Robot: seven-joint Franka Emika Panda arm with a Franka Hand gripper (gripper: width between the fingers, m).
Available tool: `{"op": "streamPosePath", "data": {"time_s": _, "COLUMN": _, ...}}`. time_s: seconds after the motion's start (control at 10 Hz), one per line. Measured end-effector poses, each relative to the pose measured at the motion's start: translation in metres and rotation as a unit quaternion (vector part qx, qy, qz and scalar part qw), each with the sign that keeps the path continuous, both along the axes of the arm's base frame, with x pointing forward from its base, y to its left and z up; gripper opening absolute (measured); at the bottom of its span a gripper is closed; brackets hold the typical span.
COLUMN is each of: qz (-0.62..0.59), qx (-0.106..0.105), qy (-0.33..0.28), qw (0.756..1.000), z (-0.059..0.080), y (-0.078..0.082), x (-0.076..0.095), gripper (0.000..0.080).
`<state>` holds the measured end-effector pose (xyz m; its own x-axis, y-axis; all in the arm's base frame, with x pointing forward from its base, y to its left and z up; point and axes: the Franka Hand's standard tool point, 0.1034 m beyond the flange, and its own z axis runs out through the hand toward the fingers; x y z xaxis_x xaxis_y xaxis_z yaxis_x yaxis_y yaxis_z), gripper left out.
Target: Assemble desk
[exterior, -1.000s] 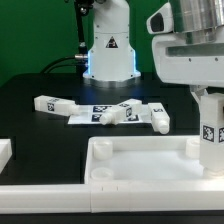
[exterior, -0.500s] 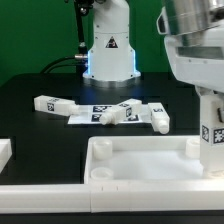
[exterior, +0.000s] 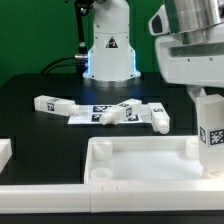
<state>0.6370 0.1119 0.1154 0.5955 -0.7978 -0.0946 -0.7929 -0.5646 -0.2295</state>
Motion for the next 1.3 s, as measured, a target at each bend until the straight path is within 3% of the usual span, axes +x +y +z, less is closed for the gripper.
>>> {"op": "streamPosePath", "data": {"time_s": 0.1, "qz": 0.072, "qx": -0.016, "qy": -0.007, "qw": 0.997, "z": 0.003, "y": 0.006, "x": -0.001, "gripper": 0.0622}}
{"op": "streamPosePath", "data": {"time_s": 0.2, "qz": 0.092, "qx": -0.021, "qy": -0.011, "qw": 0.996, "z": 0.005, "y": 0.012, "x": -0.005, "gripper": 0.0622}}
{"op": "streamPosePath", "data": {"time_s": 0.5, "qz": 0.223, "qx": -0.042, "qy": -0.036, "qw": 0.973, "z": 0.003, "y": 0.008, "x": -0.005, "gripper": 0.0649}}
{"op": "streamPosePath", "data": {"time_s": 0.6, "qz": 0.321, "qx": -0.069, "qy": -0.049, "qw": 0.943, "z": 0.002, "y": 0.003, "x": -0.004, "gripper": 0.0649}}
{"op": "streamPosePath", "data": {"time_s": 0.7, "qz": 0.404, "qx": -0.085, "qy": -0.063, "qw": 0.909, "z": 0.002, "y": -0.002, "x": 0.0, "gripper": 0.0649}}
{"op": "streamPosePath", "data": {"time_s": 0.8, "qz": 0.463, "qx": -0.091, "qy": -0.072, "qw": 0.879, "z": -0.002, "y": -0.007, "x": 0.005, "gripper": 0.0649}}
{"op": "streamPosePath", "data": {"time_s": 0.9, "qz": 0.48, "qx": -0.092, "qy": -0.074, "qw": 0.869, "z": -0.004, "y": -0.007, "x": 0.006, "gripper": 0.0649}}
{"op": "streamPosePath", "data": {"time_s": 1.1, "qz": 0.466, "qx": -0.091, "qy": -0.072, "qw": 0.877, "z": -0.003, "y": -0.007, "x": 0.006, "gripper": 0.0402}}
{"op": "streamPosePath", "data": {"time_s": 1.2, "qz": 0.459, "qx": -0.09, "qy": -0.07, "qw": 0.881, "z": -0.004, "y": -0.007, "x": 0.006, "gripper": 0.0402}}
{"op": "streamPosePath", "data": {"time_s": 1.3, "qz": 0.435, "qx": -0.087, "qy": -0.066, "qw": 0.894, "z": -0.004, "y": -0.007, "x": 0.006, "gripper": 0.0284}}
